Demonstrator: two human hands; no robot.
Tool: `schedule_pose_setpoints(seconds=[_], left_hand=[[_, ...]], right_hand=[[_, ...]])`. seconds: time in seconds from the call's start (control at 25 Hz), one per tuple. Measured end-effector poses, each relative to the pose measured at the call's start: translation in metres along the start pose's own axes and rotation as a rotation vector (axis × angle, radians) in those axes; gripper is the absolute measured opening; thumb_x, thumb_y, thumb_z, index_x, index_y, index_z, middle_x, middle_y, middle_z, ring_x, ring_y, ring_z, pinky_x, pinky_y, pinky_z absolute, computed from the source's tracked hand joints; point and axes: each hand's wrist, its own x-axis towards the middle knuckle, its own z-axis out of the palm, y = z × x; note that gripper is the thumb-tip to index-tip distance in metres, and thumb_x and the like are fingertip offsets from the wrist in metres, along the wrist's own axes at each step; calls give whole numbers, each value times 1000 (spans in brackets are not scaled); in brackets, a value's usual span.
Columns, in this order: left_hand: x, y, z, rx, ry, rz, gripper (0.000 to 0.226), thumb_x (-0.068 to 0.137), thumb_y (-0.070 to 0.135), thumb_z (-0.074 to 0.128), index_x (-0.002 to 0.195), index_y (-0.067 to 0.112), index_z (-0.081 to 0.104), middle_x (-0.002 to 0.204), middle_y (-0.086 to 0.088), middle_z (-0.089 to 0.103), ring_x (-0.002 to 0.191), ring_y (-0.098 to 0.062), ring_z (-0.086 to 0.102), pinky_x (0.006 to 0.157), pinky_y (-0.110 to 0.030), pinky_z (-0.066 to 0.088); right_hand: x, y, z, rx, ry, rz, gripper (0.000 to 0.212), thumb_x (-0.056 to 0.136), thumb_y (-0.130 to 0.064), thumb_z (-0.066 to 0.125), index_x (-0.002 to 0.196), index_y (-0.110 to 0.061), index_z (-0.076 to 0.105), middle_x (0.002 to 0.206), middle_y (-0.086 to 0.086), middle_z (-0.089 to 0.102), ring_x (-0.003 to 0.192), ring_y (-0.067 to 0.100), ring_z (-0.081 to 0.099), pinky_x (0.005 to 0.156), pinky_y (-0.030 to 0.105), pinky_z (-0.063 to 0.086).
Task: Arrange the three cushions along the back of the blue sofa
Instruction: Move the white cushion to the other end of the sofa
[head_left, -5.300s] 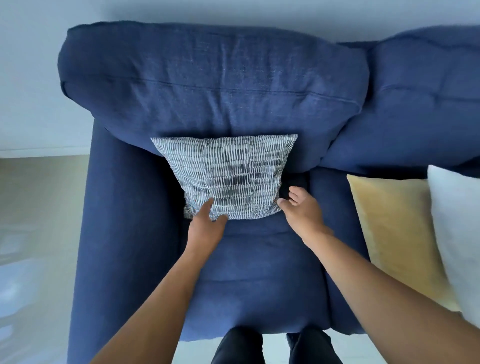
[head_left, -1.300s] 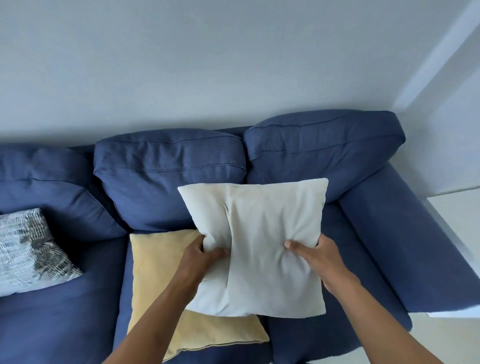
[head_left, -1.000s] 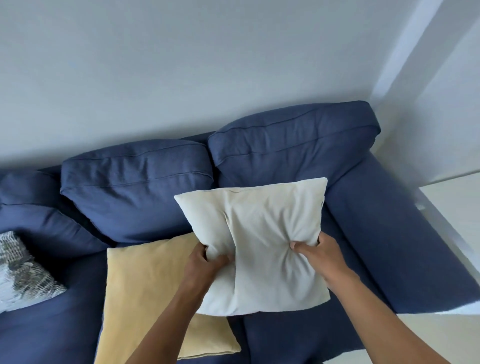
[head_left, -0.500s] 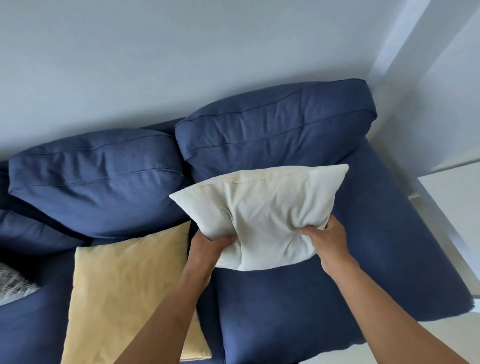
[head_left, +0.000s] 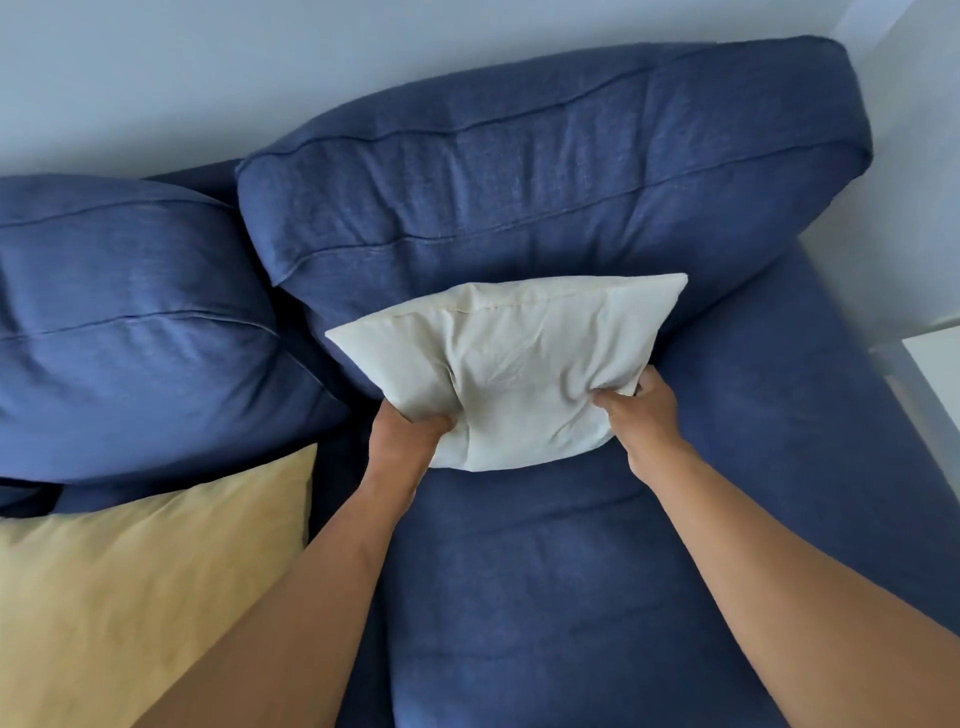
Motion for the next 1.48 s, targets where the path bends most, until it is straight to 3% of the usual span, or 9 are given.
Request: schedule_pose_setpoints(seconds=[0.24, 0.52, 0.72, 0.88, 0.96, 1.08, 1.2, 1.36, 1.48], left_hand=[[40, -21, 15, 124, 40, -32, 59, 78, 38, 82, 133, 23, 65, 117, 5, 75, 114, -22, 69, 102, -42, 57], [-7, -15, 10, 192, 66, -78, 62, 89, 43, 74, 143, 19, 55, 122, 10, 67, 112, -15, 65, 89, -31, 50], [-92, -16, -6, 270, -8, -63, 67, 97, 45, 65, 159, 29, 45, 149, 1, 59, 140, -15, 54, 104, -28, 44], [-155, -3, -30, 335, 29, 3, 63, 100, 46, 59, 159, 31, 44, 156, 7, 55, 138, -10, 55, 101, -22, 40], [-185, 5, -44, 356, 69, 44, 60, 103, 43, 57, 160, 29, 42, 150, 12, 55, 127, -4, 59, 98, -17, 38], [-214, 6, -66, 384, 119, 98, 63, 104, 43, 54, 162, 26, 38, 164, 4, 46, 147, -18, 48, 120, -32, 37], [-239, -6, -92, 400, 166, 93, 64, 104, 45, 52, 163, 25, 36, 158, -8, 54, 145, -26, 51, 121, -43, 39], [-274, -37, -128, 404, 200, 84, 65, 105, 45, 51, 164, 22, 35, 169, 1, 39, 153, -23, 42, 124, -39, 33], [-290, -68, -151, 419, 209, 61, 62, 106, 40, 51, 161, 16, 38, 167, -1, 42, 151, -26, 43, 120, -39, 34]], right_hand=[[40, 17, 11, -117, -15, 36, 27, 87, -18, 73, 111, -21, 60, 99, -4, 68, 99, 23, 68, 89, 39, 57], [0, 11, -7, -137, -50, 14, 25, 87, -23, 68, 111, -29, 62, 110, -4, 74, 107, 17, 68, 96, 41, 56], [-80, -4, -17, -284, -180, -20, 65, 94, -30, 63, 154, -19, 40, 155, 4, 50, 139, 18, 51, 114, 42, 43], [-139, -25, -19, -421, -259, -120, 62, 100, -29, 57, 157, -17, 35, 143, -2, 54, 104, 12, 58, 91, 26, 41], [-164, -33, -20, -459, -285, -181, 64, 100, -30, 58, 158, -16, 34, 154, 0, 49, 122, 20, 56, 101, 29, 41], [-190, -40, -15, -513, -313, -287, 65, 100, -29, 58, 157, -10, 34, 164, 6, 37, 151, 23, 33, 121, 35, 29], [-215, -37, -7, -570, -348, -363, 67, 100, -28, 59, 157, -7, 32, 168, 9, 29, 157, 22, 20, 126, 42, 23], [-258, -21, 4, -612, -371, -422, 70, 99, -31, 61, 158, -9, 31, 169, 9, 25, 157, 23, 18, 126, 44, 24], [-285, -5, 10, -695, -384, -445, 72, 99, -32, 59, 159, -8, 27, 170, 9, 22, 158, 23, 16, 126, 44, 21]])
